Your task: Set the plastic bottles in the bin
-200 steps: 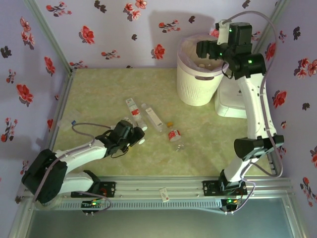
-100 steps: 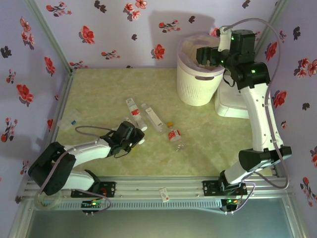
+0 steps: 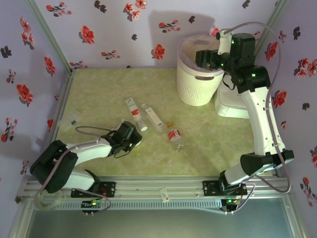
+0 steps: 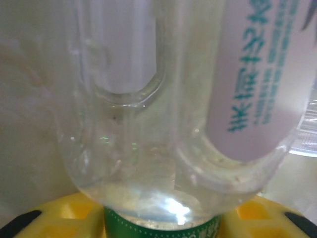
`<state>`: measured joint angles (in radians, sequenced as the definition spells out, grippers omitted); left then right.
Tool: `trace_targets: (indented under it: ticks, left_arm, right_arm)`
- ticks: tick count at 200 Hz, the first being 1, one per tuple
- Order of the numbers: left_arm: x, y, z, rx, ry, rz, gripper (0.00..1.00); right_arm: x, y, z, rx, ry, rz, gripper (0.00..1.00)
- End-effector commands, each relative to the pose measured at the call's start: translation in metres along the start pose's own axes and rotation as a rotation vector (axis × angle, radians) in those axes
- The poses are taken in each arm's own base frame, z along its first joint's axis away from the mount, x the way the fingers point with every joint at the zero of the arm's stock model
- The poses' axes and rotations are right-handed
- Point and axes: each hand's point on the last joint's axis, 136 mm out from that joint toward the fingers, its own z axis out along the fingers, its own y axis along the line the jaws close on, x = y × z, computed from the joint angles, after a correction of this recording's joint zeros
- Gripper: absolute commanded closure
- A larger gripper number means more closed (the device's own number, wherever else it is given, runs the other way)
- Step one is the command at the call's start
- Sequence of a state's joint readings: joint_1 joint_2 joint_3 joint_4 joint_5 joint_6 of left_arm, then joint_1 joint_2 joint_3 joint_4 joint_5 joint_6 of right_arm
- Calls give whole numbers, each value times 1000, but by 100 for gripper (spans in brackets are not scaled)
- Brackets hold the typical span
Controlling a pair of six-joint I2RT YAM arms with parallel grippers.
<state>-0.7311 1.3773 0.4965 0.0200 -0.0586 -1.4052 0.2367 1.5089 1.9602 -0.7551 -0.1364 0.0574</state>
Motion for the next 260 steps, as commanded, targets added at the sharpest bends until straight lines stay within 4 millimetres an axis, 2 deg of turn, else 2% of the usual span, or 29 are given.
trace_targets:
  ticks: [1,40,84,93,108,130,157,179,200,221,260]
  left_arm:
    - [5,-20,13,83,22,-7,60]
    - [2,-33,-2,113,11,66,65]
    - [-20,-62,-46,195,-104,232,71]
    - [-27,-65,-56,191,-133,273,77]
    - [-38,-71,-73,168,-178,348,100]
    - [-48,-84,-94,149,-215,483,100]
    - [-46,-111,-111,183,-201,656,100]
    - [-43,-129,-117,212,-185,747,100]
    - [-32,-149,-114,273,-129,835,100]
    - [-12,-170,-111,380,-51,922,100]
    - [0,-185,-112,435,-56,1009,100]
  right_arm:
    - [-9,9,-8,-36,-42,12,8]
    - [-13,21,-14,-101,-58,35,8]
    - [-16,33,-29,-166,-73,85,8]
    - [-16,35,-33,-177,-76,91,8]
    - [-15,40,-40,-198,-74,101,7]
    - [-9,53,-47,-253,-53,117,7]
    - [15,77,-46,-326,2,130,7]
    - [38,101,-39,-406,45,130,6]
    - [62,123,-21,-532,116,208,6]
    - [87,143,-2,-585,185,265,5]
    - [126,170,30,-611,262,332,1]
